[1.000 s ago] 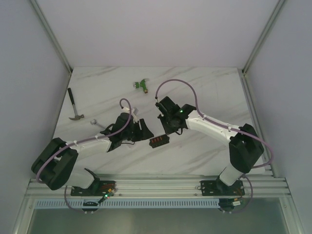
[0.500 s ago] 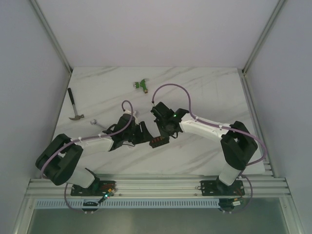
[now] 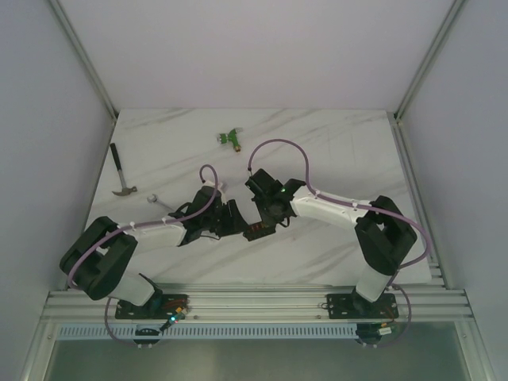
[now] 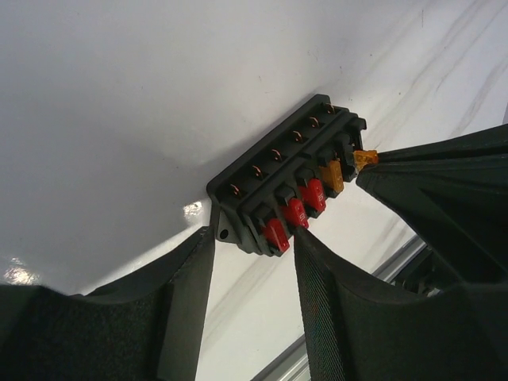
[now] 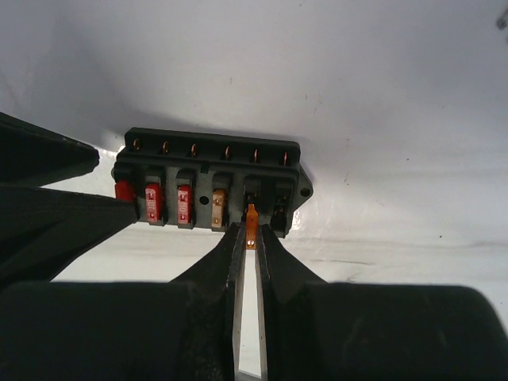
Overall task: Snap on the fuse box
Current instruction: Install the fuse at the fuse box base.
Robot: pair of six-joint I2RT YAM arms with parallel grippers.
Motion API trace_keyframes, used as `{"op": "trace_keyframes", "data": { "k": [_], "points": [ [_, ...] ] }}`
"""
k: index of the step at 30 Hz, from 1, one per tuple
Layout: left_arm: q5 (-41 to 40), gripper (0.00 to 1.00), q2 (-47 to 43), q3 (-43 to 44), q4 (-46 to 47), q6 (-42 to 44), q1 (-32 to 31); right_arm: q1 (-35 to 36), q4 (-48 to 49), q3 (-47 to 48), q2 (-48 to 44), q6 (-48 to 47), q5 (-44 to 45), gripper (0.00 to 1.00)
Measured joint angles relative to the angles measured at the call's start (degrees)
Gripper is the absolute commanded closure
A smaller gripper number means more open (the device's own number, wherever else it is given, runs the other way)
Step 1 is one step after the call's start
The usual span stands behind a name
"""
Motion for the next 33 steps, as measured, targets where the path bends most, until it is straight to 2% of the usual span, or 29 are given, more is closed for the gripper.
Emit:
{"op": "trace_keyframes", "data": {
  "k": [33],
  "points": [
    [0.24,0.51,1.44,0.33,0.00,-0.83,-0.44,0.00,2.25,-1.18,-0.04,0.24,1.01,1.00]
  ]
}}
